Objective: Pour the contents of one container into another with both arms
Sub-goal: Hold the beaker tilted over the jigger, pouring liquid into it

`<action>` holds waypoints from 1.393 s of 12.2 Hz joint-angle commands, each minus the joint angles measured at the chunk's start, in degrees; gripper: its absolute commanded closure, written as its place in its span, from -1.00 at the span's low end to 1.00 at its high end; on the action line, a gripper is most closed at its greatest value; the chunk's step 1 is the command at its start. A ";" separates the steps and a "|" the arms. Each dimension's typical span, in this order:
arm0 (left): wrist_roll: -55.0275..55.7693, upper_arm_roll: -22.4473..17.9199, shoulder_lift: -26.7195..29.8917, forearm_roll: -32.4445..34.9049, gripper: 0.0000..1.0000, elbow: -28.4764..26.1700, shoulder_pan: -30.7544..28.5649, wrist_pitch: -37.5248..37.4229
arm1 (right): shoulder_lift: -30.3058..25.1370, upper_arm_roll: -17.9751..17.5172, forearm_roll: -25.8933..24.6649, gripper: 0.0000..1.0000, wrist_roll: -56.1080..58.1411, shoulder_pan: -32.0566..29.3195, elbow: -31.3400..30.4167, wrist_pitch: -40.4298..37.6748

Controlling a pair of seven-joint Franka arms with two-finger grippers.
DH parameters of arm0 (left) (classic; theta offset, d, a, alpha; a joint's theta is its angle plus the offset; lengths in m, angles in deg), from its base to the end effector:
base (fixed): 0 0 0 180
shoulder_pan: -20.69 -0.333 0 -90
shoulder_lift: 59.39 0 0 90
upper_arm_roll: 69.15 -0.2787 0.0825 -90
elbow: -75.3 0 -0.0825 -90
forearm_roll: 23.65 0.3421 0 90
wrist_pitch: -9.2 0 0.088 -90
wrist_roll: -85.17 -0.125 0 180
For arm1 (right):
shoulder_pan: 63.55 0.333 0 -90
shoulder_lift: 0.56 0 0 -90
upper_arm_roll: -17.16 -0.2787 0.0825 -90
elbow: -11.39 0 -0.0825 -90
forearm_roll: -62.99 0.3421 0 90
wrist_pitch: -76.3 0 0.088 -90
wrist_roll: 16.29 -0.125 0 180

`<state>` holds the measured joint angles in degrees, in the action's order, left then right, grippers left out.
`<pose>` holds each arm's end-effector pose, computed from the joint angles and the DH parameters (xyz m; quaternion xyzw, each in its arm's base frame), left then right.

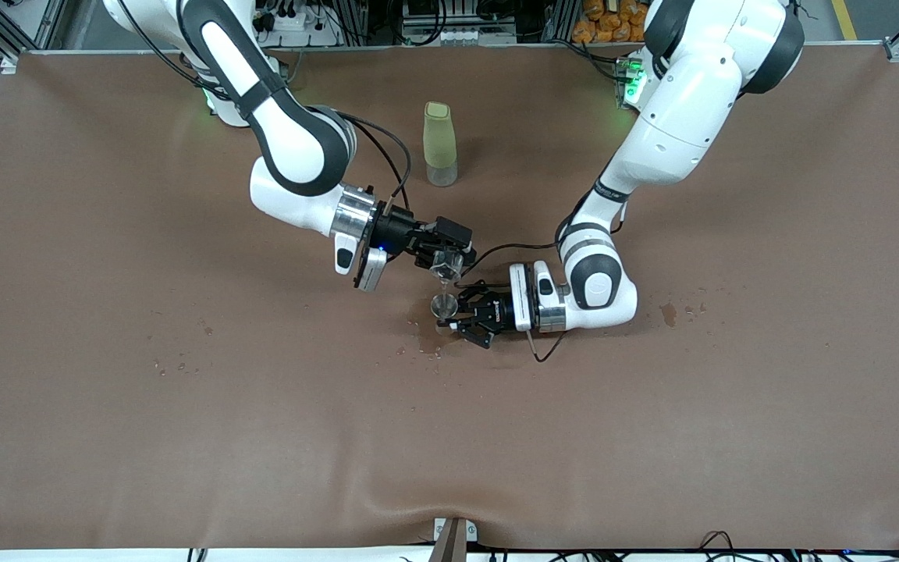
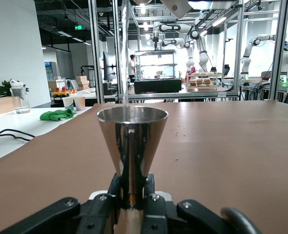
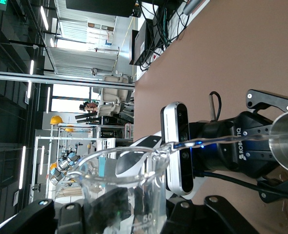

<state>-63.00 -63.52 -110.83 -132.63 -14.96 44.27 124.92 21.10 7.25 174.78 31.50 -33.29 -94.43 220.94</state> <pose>0.5384 -0.3712 0.1426 0.5249 -0.5201 0.4986 0.4532 0.4801 0.3965 0.3293 -0.7997 0.0625 -0.1089 0.5871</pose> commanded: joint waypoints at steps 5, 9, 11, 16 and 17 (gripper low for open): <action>0.42 0.34 2.75 -0.98 1.00 -2.73 -0.64 -0.67 | 0.58 -0.19 1.41 1.00 -1.92 -0.02 1.31 -0.24; 0.78 0.52 2.75 -0.98 1.00 -2.64 -0.64 -0.67 | 0.58 -0.28 1.59 1.00 -3.85 -0.11 1.31 -0.32; 0.95 0.52 2.75 -0.98 1.00 -2.64 -0.64 -0.67 | 0.58 -0.28 2.72 1.00 -4.98 -0.20 1.40 -0.41; 1.57 0.52 2.75 -0.98 1.00 -2.64 -0.64 -0.67 | 0.58 -0.28 2.91 1.00 -9.03 -0.37 2.01 -1.29; 1.65 0.61 2.92 -0.98 1.00 -2.64 -0.64 -0.67 | 0.84 -0.28 2.91 1.00 -9.64 -0.37 2.28 -1.46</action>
<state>-61.85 -63.34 -110.17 -132.63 -15.44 44.04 124.75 21.11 7.23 176.48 23.32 -33.30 -93.70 220.17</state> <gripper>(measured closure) 0.793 0.850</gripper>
